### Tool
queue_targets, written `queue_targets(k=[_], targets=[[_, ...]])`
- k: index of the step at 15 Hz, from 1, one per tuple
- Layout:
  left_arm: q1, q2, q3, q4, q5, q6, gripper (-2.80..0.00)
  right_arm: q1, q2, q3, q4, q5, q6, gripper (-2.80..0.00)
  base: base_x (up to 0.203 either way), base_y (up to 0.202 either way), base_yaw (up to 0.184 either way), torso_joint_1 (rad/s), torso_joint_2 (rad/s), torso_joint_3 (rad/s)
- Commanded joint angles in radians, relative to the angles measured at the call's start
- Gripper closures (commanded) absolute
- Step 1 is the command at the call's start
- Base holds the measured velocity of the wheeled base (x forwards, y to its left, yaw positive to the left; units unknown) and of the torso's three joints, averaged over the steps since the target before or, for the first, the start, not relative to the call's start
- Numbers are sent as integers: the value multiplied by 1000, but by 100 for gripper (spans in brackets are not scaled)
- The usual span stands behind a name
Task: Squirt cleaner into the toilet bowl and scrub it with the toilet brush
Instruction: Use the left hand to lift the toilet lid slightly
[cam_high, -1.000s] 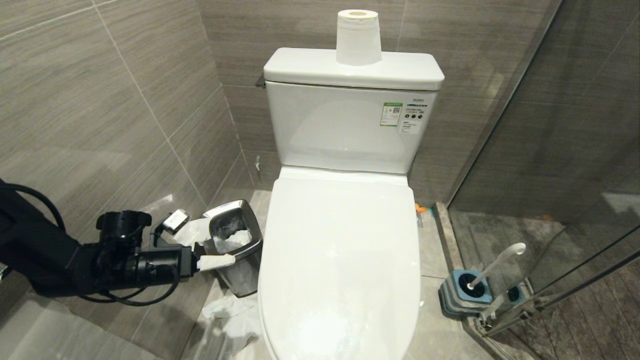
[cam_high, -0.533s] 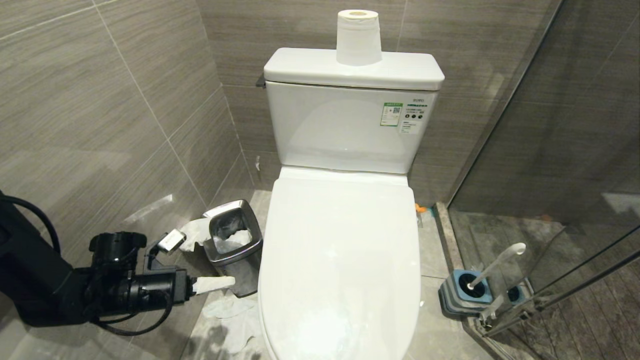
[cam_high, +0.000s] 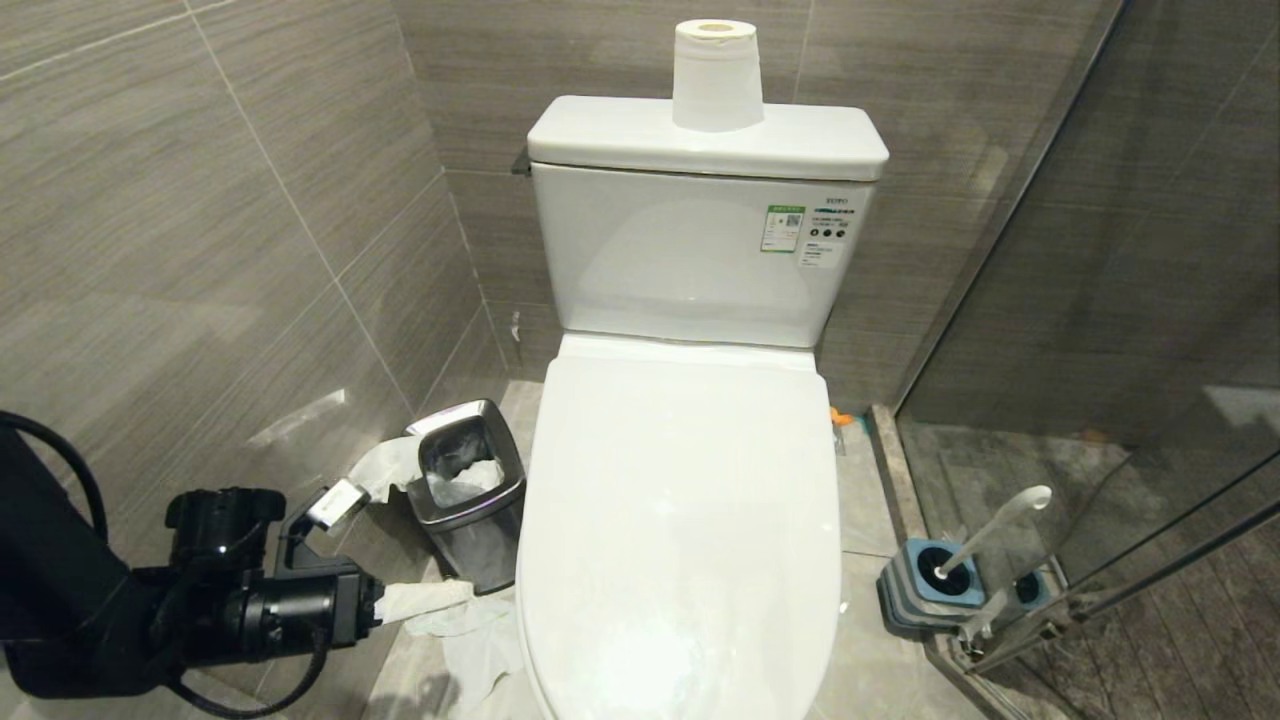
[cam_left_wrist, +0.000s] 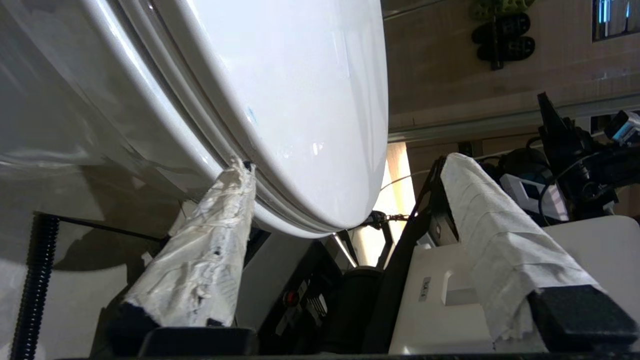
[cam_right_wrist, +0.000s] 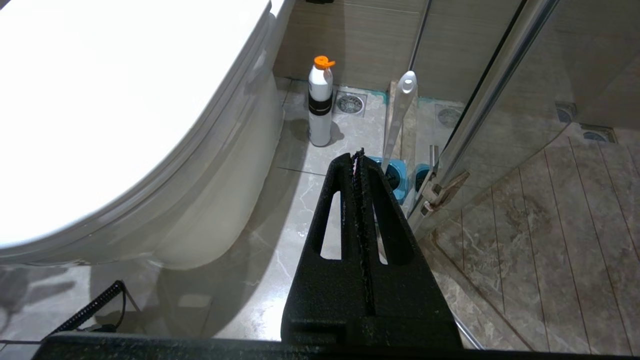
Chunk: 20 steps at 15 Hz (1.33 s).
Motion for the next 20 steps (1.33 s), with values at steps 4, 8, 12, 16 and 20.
queue_targets(k=[4,8,12,16,20], targets=[[-26,7,19,-4,-3,2,-280,0,1,0,0,1,0,0,0,0,0,0,0,0],[-72,10,42,-5,1,12,-280,0,1,-1,0,1,0,0,0,0,0,0,0,0],[-125,38,40,-5,72,12,-280,0,1,0,0,1,0,0,0,0,0,0,0,0],[-135,62,30,-7,99,15,-280,0,1,0,0,1,0,0,0,0,0,0,0,0],[-135,56,37,-5,99,15,-280,0,1,0,0,1,0,0,0,0,0,0,0,0]])
